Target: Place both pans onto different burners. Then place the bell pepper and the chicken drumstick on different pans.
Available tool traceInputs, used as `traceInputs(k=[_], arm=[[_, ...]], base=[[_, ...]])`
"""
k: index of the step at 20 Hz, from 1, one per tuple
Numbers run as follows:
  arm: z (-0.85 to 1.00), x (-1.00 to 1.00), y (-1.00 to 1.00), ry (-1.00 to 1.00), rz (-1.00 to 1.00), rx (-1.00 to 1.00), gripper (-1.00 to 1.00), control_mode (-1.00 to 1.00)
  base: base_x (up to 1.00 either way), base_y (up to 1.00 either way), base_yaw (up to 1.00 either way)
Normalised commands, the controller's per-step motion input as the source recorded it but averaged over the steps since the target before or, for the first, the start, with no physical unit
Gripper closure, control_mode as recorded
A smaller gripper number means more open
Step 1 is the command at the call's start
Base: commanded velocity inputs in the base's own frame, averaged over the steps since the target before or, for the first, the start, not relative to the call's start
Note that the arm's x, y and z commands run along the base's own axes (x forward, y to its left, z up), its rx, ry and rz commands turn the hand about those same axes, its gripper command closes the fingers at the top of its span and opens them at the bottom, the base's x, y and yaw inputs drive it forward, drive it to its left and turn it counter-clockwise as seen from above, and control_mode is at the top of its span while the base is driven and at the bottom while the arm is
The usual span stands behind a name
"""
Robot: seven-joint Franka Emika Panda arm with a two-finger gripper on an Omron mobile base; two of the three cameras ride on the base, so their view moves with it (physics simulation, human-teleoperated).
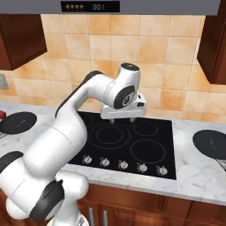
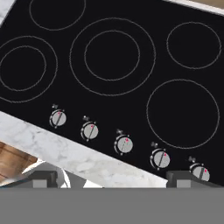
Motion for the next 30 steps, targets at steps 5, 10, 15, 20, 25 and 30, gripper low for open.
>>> traceInputs(k=[5, 10, 15, 20, 25, 30], arm=[[-0.2, 0.04, -0.61, 0.26, -0.04, -0.03, -1.0, -1.0], [-0.35, 0.11, -0.5, 0.08, -0.14, -0.05, -1.0, -1.0], [-0.48, 0.12, -0.53, 0.0, -0.17, -0.06, -1.0, -1.0], [-0.36, 0.1, -0.62, -0.03, -0.12, -0.03, -1.0, -1.0], [-0.19, 0.0, -0.71, 0.0, -0.03, 0.0, -1.0, -1.0], [-0.14, 0.06, -0.6, 0.0, 0.0, 0.0, -1.0, -1.0]], base=[[0.0, 0.0, 0.0], [0.0, 0.0, 0.0], [0.0, 0.0, 0.0], [0.0, 0.0, 0.0], [0.0, 0.0, 0.0], [0.0, 0.0, 0.0]])
